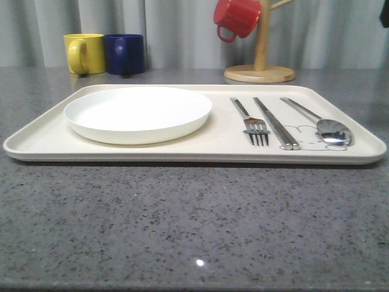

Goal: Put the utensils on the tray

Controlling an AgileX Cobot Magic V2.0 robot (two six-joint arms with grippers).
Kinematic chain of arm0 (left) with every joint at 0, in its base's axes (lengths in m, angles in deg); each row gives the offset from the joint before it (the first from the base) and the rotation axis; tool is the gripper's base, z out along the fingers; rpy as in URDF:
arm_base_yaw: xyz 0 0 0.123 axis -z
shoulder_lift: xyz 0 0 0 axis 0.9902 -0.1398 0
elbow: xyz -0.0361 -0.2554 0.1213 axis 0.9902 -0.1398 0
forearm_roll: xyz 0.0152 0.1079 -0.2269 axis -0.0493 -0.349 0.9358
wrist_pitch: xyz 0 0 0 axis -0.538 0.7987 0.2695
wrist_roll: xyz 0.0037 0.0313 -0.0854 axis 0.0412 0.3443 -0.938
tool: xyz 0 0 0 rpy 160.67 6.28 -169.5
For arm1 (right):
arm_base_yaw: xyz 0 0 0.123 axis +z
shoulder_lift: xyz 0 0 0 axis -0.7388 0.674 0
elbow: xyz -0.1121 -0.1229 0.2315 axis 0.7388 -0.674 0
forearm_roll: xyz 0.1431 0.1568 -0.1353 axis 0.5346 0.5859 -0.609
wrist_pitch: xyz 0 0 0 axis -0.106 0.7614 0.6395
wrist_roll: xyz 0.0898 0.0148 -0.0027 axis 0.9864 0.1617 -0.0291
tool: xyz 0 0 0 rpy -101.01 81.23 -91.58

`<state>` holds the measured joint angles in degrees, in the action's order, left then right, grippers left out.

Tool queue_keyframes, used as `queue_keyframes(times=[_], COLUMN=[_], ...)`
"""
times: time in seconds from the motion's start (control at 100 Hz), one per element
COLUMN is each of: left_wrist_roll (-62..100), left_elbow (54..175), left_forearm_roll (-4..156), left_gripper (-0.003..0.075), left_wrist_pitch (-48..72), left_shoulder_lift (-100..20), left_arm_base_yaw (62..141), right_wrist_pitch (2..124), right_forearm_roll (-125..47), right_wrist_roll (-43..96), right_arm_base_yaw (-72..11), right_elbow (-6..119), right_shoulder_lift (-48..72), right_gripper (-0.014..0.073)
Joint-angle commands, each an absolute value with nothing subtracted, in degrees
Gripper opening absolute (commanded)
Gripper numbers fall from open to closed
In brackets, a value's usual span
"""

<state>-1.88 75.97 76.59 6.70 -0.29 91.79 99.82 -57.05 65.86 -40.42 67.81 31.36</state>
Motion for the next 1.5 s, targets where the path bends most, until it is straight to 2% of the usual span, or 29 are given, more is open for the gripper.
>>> queue_keyframes(times=[0.0,0.32,0.55,0.65,0.71,0.84,0.94,1.49], left_wrist_roll=[-2.2,-2.2,-2.2,-2.2,-2.2,-2.2,-2.2,-2.2], left_elbow=[77.4,77.4,77.4,77.4,77.4,77.4,77.4,77.4], left_forearm_roll=[76.8,76.8,76.8,76.8,76.8,76.8,76.8,76.8], left_gripper=[-0.0018,-0.0018,-0.0018,-0.0018,-0.0018,-0.0018,-0.0018,-0.0018], left_wrist_pitch=[2.3,2.3,2.3,2.3,2.3,2.3,2.3,2.3], left_shoulder_lift=[-0.6,-0.6,-0.6,-0.6,-0.6,-0.6,-0.6,-0.6], left_arm_base_yaw=[92.1,92.1,92.1,92.1,92.1,92.1,92.1,92.1], right_wrist_pitch=[94.3,82.1,79.6,79.2,79.2,79.2,79.1,79.2], right_forearm_roll=[-59.0,-61.2,-61.3,-62.7,-63.4,-63.5,-63.5,-63.5], right_wrist_roll=[64.8,64.8,64.8,64.8,64.8,64.8,64.8,64.8], right_arm_base_yaw=[-41.8,-42.3,-42.3,-42.3,-42.3,-42.3,-42.3,-42.3], right_elbow=[64.2,40.8,29.9,27.2,26.3,25.9,25.9,25.9], right_shoulder_lift=[24.0,-1.0,-18.4,-23.8,-26.4,-28.5,-28.5,-28.5], right_gripper=[0.0323,0.0321,0.0317,0.0262,0.0191,0.0021,-0.0075,-0.0068])
